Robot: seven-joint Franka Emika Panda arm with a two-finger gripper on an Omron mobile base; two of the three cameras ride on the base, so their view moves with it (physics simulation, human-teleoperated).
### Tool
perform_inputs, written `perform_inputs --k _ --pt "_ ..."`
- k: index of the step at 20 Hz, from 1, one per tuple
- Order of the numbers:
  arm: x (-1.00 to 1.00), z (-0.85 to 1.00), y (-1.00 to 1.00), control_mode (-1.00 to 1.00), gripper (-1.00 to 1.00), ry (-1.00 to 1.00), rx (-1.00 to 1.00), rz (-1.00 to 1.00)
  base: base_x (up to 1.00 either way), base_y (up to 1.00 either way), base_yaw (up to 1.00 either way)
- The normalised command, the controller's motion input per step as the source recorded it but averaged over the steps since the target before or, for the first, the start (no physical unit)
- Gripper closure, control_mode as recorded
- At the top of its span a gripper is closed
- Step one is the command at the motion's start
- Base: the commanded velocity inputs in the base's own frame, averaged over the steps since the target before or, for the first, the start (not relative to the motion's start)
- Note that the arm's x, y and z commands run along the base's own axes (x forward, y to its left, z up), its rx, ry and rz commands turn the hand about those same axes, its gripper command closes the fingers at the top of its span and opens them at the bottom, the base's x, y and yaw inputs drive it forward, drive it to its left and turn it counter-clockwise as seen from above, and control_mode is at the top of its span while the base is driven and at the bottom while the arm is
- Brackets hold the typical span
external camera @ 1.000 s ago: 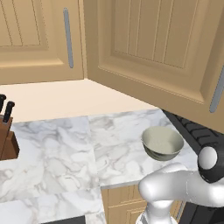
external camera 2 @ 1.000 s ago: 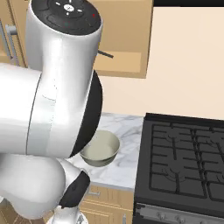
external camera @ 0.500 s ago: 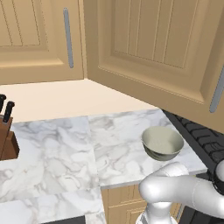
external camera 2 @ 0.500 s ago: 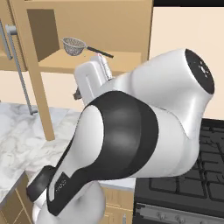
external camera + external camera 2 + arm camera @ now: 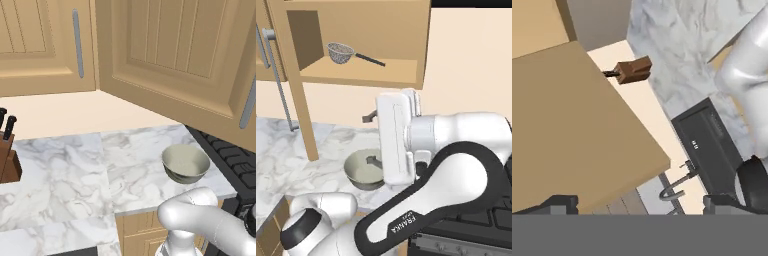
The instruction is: Open the cabinet and setup a tea strainer by placing it in the bowl upright.
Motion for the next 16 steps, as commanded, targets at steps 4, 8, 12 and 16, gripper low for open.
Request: perform_inputs --k 4,8,12,16 --pt "0.04 0.0 0.22 -1.0 -1.0 0.13 0.35 0.19 0.0 0.0 0.0" --pt "0.0 0.0 0.69 -1.0 -1.0 0.01 0.06 0.09 0.0 0.0 0.0" --pt "0.0 0.0 0.77 -1.0 -1.0 0.0 -0.02 0.0 0.0 0.0 0.0" --pt "0.0 0.0 0.75 -1.0 -1.0 -0.01 0.0 0.0 0.0 0.0 0.0"
